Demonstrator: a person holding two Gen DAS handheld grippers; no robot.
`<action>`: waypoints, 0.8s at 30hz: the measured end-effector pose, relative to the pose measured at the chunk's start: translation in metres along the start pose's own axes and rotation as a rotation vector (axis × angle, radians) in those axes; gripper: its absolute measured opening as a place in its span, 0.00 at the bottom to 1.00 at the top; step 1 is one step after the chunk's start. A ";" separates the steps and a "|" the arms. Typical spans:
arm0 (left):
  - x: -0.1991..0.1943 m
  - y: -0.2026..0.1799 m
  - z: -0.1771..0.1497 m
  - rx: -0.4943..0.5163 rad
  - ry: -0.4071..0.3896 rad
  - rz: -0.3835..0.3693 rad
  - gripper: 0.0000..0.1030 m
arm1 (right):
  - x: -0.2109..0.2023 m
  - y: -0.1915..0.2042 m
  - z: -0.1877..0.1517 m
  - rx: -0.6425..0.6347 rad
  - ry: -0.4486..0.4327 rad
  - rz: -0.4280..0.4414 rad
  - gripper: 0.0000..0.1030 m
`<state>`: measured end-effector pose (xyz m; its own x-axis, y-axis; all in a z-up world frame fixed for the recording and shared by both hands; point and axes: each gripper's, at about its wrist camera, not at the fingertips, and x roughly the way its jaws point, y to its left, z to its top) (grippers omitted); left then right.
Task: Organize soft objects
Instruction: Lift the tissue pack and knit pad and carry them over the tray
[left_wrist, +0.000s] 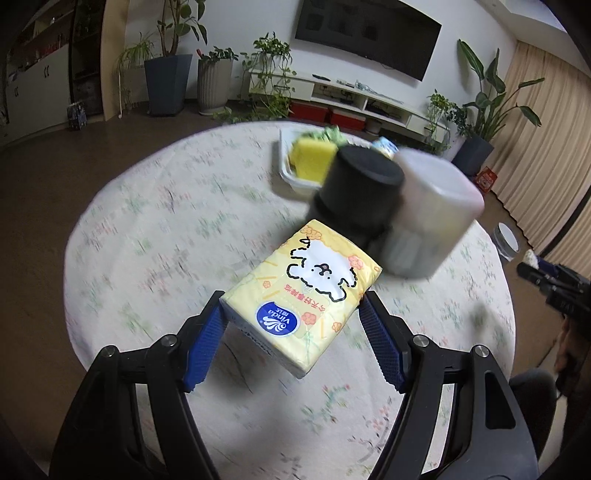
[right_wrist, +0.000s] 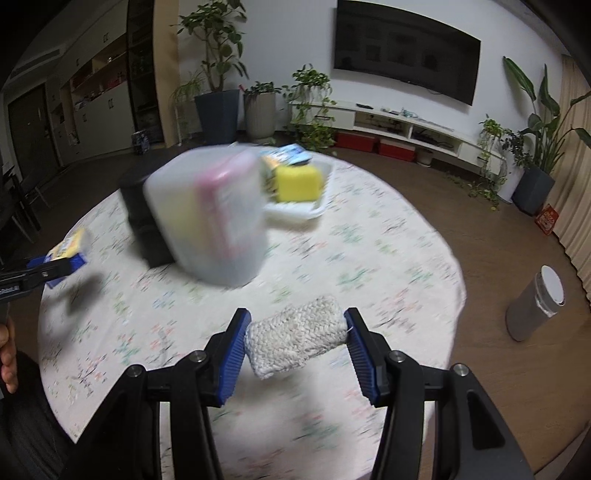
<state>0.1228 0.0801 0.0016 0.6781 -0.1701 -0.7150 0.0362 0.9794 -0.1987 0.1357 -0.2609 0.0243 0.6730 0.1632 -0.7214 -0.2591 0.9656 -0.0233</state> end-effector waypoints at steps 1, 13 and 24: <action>-0.001 0.004 0.009 0.003 -0.007 0.005 0.68 | -0.001 -0.009 0.007 0.003 -0.005 -0.010 0.53; 0.016 0.008 0.132 0.128 -0.058 0.055 0.68 | 0.030 -0.100 0.115 0.013 -0.002 -0.094 0.53; 0.109 -0.053 0.217 0.303 0.041 0.010 0.68 | 0.108 -0.048 0.208 -0.155 0.080 0.059 0.53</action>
<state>0.3542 0.0336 0.0794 0.6499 -0.1581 -0.7434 0.2511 0.9679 0.0137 0.3646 -0.2478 0.0916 0.5977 0.1965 -0.7772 -0.4047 0.9109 -0.0809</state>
